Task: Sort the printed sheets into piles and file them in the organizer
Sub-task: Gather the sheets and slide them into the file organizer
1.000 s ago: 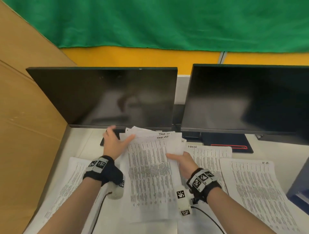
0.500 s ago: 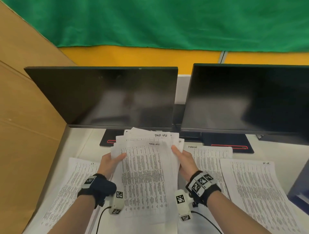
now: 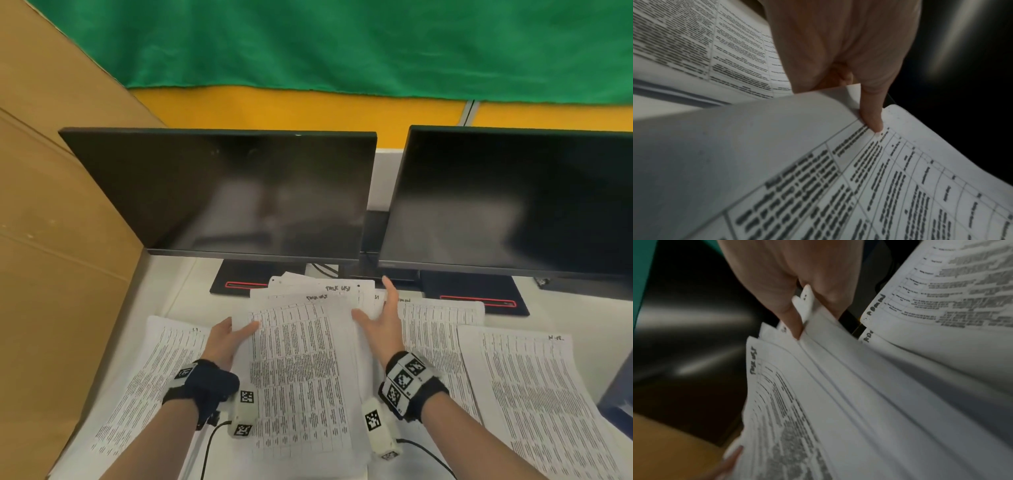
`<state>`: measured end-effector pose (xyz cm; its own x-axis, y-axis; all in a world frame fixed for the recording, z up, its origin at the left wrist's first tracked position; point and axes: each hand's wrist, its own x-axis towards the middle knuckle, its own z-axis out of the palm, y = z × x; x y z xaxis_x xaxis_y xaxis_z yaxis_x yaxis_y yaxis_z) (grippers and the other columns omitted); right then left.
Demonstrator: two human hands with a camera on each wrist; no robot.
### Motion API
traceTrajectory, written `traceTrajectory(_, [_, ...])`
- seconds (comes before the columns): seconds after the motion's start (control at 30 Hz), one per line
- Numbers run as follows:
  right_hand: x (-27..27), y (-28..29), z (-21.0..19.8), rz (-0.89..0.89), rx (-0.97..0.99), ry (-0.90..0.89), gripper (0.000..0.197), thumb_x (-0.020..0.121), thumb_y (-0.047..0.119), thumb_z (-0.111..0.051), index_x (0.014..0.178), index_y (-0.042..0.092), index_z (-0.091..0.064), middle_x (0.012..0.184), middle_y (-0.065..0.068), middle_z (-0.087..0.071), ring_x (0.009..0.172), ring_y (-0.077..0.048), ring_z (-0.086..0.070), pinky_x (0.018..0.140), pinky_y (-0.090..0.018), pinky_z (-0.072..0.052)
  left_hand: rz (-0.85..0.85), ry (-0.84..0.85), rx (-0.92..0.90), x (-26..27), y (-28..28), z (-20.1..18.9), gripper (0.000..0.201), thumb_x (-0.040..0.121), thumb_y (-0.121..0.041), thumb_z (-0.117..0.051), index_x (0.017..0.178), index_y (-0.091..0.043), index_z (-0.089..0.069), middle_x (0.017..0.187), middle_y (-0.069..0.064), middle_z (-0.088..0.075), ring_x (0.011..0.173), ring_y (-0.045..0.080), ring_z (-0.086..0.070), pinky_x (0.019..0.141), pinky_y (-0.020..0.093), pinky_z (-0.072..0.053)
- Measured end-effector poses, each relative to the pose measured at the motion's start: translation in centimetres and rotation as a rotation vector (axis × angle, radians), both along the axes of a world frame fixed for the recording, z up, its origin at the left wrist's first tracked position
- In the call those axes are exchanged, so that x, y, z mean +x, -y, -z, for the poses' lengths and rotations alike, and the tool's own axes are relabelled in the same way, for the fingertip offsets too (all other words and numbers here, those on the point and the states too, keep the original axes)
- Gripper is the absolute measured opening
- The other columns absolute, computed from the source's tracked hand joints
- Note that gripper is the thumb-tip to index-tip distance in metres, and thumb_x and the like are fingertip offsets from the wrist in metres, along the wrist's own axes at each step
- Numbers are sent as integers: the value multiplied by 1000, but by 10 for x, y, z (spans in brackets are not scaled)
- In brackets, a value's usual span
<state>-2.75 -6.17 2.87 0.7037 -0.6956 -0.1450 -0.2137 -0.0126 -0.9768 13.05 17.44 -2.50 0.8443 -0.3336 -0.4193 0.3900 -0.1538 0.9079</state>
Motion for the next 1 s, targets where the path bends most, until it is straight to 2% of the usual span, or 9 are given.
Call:
traceTrajectory(0.1, [-3,-2,12,-110,-215,-38,73,90,-2,-52,145,37,-25,135,15,-37,120,3,-37,105,-17,-28,28,-33,31,-4,-3,12,26,84,-12,-68,107,-2,-62,100,17,-71,93,31,-69,86,44,-52])
traceTrajectory(0.23, [-9,-5,28,-135,-107,-148,26,95,15,-50,117,25,-61,132,-3,-46,133,-17,-34,107,-24,-22,39,13,123,-9,-6,25,17,84,-20,-69,97,-9,-65,98,12,-71,98,29,-65,94,43,-48])
traceTrajectory(0.3, [-10,-4,34,-116,-26,-185,20,92,22,-57,112,19,-62,121,1,-48,126,-18,-42,101,-25,-27,63,4,164,-11,-8,28,17,85,-24,-68,95,-12,-64,98,9,-70,97,26,-64,93,39,-47])
traceTrajectory(0.43, [-10,0,37,-89,-4,-244,21,92,20,-58,109,7,-60,114,-1,-55,104,-15,-47,89,-24,-33,115,-44,137,-15,-16,29,31,83,-22,-69,107,-3,-65,102,15,-71,99,31,-65,97,48,-46])
traceTrajectory(0.5, [-10,1,37,-60,46,-216,22,93,20,-55,110,6,-59,112,1,-52,103,-13,-44,91,-26,-32,130,-58,114,-20,-18,25,27,85,-16,-66,106,2,-65,100,19,-71,95,32,-67,84,39,-54])
traceTrajectory(0.6, [-12,2,36,-50,86,-199,21,93,18,-56,109,6,-60,111,3,-53,105,-13,-46,98,-29,-33,132,-84,60,-28,-17,19,18,87,-10,-63,100,1,-67,95,15,-72,81,20,-71,61,21,-53])
traceTrajectory(0.73, [-16,3,34,-90,187,-194,14,86,3,-56,89,11,-67,103,-7,-68,101,-25,-60,97,-44,-45,113,-111,49,-25,-17,21,19,87,-7,-61,105,0,-63,100,16,-69,96,30,-65,76,34,-52])
traceTrajectory(0.87, [-21,6,33,-50,276,-141,28,79,-12,-44,77,2,-68,103,-10,-66,101,-24,-54,92,-37,-40,177,-129,66,-21,-15,24,31,83,-4,-65,112,4,-59,109,24,-66,96,31,-65,80,37,-53])
traceTrajectory(1.0, [-22,5,29,-25,391,-64,35,76,-17,-43,56,7,-60,75,-5,-61,91,-26,-52,90,-39,-36,208,-114,78,-22,-7,22,40,81,-4,-68,118,0,-56,106,16,-70,96,28,-68,84,41,-54])
